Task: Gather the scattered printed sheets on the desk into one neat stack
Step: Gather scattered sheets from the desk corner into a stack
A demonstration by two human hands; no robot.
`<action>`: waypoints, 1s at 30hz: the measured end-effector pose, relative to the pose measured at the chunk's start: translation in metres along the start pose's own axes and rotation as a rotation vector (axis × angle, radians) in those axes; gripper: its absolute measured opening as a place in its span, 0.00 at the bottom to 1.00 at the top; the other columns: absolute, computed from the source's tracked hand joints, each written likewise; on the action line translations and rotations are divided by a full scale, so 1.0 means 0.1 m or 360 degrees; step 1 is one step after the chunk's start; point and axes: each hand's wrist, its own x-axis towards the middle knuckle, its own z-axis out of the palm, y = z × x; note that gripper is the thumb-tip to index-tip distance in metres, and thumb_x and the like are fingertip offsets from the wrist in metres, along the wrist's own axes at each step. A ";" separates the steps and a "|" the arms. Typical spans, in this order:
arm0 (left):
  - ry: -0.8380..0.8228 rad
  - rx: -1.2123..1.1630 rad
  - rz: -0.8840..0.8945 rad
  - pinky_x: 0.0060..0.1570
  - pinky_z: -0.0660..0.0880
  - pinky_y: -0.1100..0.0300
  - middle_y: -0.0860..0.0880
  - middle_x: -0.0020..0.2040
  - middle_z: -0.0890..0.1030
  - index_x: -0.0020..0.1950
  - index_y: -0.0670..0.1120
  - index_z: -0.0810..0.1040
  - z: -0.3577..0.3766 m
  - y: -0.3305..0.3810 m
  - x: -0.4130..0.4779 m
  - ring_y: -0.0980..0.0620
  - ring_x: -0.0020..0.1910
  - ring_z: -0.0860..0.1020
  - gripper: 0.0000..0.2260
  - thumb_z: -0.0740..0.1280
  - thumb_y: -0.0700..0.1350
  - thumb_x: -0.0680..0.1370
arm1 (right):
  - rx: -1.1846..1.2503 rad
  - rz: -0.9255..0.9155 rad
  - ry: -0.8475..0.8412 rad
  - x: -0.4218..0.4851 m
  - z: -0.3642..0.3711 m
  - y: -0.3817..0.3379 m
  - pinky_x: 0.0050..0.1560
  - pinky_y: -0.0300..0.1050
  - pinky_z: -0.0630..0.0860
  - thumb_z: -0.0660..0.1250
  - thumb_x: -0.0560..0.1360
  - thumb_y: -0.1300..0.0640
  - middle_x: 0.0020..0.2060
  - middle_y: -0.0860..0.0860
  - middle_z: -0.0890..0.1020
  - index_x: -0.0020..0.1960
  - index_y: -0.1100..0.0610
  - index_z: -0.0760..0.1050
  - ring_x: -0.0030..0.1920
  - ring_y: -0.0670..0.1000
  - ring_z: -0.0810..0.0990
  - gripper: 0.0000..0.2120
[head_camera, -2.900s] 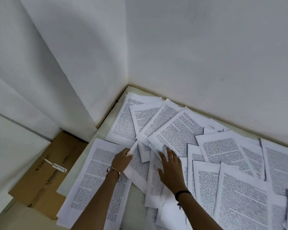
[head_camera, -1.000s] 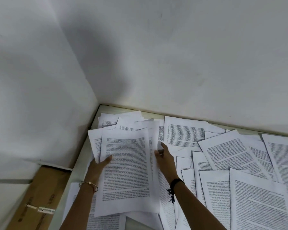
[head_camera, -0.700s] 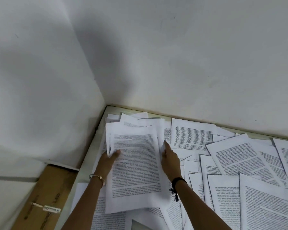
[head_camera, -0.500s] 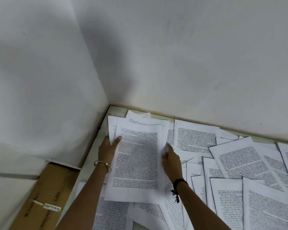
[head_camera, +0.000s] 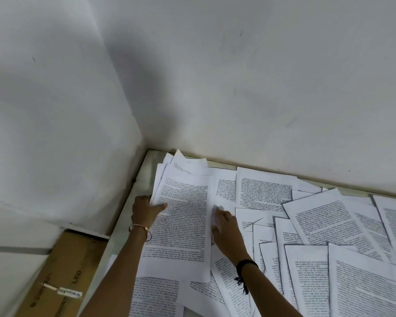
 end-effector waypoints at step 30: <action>-0.0250 -0.0857 0.0069 0.53 0.78 0.48 0.39 0.60 0.78 0.65 0.38 0.72 -0.50 0.39 -1.00 0.39 0.57 0.78 0.19 0.65 0.34 0.74 | 0.1833 0.0331 -0.0604 -0.63 -0.84 -0.13 0.36 0.42 0.78 0.61 0.65 0.28 0.45 0.49 0.80 0.63 0.50 0.74 0.37 0.46 0.82 0.36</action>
